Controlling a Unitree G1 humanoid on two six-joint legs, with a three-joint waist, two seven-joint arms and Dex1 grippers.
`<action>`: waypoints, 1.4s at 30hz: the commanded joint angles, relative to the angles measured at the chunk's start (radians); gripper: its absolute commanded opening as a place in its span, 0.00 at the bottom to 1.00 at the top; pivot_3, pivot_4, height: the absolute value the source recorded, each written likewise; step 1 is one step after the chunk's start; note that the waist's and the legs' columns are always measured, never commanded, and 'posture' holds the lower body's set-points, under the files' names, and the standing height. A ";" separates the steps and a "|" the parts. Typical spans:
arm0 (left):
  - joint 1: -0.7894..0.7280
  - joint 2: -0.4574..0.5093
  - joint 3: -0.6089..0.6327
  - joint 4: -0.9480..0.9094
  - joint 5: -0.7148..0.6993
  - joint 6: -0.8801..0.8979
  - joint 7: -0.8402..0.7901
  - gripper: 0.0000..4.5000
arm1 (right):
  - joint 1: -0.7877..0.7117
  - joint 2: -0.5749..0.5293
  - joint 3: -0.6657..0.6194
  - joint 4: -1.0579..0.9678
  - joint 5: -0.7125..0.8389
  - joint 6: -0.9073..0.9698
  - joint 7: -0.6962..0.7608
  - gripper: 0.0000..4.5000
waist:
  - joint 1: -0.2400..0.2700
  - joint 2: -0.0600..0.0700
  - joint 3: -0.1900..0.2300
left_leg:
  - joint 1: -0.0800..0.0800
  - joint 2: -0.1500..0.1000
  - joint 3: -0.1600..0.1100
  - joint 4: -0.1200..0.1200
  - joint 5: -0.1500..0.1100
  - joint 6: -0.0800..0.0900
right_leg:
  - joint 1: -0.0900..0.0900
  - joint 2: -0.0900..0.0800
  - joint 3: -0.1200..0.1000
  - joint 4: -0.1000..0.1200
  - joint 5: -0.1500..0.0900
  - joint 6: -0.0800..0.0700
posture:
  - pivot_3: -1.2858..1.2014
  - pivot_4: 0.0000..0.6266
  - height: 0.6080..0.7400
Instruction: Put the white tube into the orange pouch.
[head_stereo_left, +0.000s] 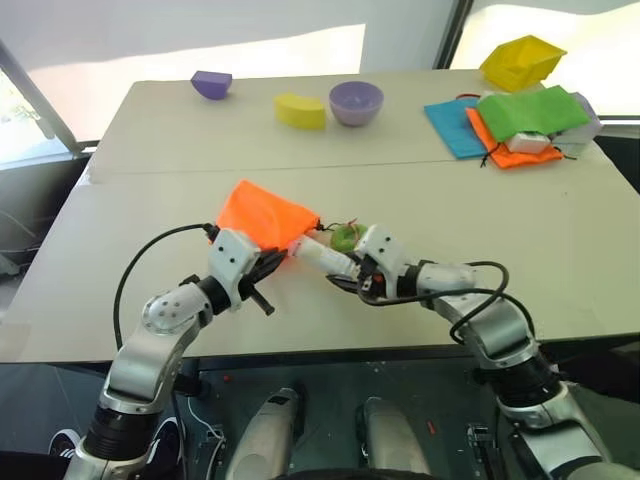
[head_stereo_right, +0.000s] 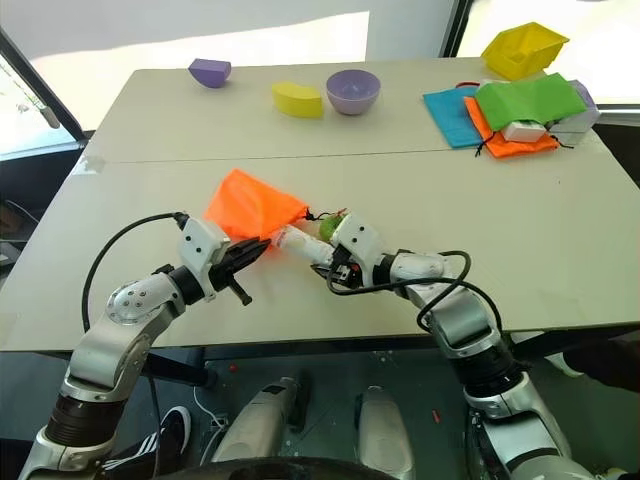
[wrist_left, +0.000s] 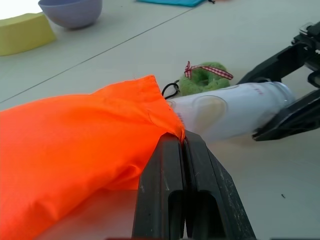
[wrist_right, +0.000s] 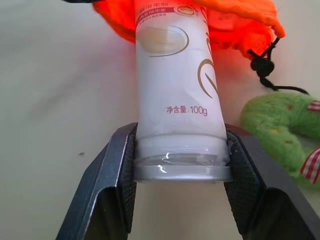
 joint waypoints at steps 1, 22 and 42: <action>-0.001 0.005 0.007 -0.045 -0.010 -0.010 -0.005 0.00 | -0.038 0.022 0.025 0.017 -0.045 -0.063 -0.020 0.40 | 0.001 0.000 0.000 | 0.000 0.000 0.000 0.000 0.000 0.000 | 0.000 0.000 0.000 0.000 0.000 0.000 | 0.52 0.24 1.00; 0.068 0.074 0.037 -0.073 -0.045 -0.040 -0.093 0.00 | -0.211 0.261 0.203 0.353 -0.188 -0.264 0.024 0.40 | -0.003 0.000 0.000 | 0.001 0.000 -0.001 -0.001 0.001 -0.001 | -0.001 0.002 0.000 0.001 0.000 0.000 | 0.52 0.24 1.00; 0.118 0.089 0.050 -0.087 -0.047 -0.058 -0.109 0.00 | -0.215 0.308 0.160 0.356 -0.206 -0.259 0.028 0.98 | -0.005 0.000 0.000 | 0.005 0.001 -0.002 -0.014 0.005 -0.007 | -0.006 0.004 0.003 0.003 0.002 0.000 | 0.52 0.24 1.00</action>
